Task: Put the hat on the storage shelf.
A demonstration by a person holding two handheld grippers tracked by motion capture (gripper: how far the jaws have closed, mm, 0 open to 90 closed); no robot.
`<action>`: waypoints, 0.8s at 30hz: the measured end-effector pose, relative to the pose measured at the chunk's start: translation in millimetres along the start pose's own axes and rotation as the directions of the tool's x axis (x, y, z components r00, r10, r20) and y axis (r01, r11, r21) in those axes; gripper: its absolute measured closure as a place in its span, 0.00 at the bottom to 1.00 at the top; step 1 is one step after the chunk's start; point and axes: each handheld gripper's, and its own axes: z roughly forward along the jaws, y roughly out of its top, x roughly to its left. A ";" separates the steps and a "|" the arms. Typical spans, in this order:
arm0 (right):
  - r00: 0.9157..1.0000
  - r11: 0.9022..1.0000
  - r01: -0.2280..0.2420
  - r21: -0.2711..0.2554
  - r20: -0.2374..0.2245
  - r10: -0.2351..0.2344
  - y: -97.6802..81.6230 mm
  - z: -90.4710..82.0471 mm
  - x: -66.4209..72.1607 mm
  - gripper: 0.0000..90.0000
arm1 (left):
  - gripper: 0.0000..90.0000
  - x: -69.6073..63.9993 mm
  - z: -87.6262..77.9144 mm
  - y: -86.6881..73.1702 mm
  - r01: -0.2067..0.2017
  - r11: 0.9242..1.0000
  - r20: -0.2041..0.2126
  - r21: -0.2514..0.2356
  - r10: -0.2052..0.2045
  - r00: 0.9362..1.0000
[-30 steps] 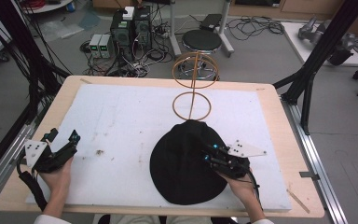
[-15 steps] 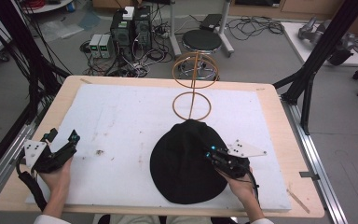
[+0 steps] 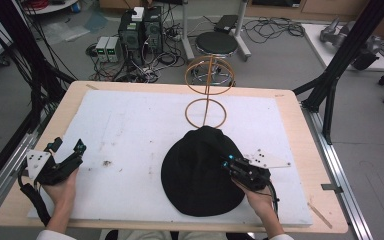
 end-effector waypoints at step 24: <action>0.998 0.983 -0.032 -0.178 0.050 0.042 24.0 -21.0 -7.1 0.97 | 0.32 -1.6 4.6 2.6 -0.008 1.000 0.011 -0.009 0.008 1.000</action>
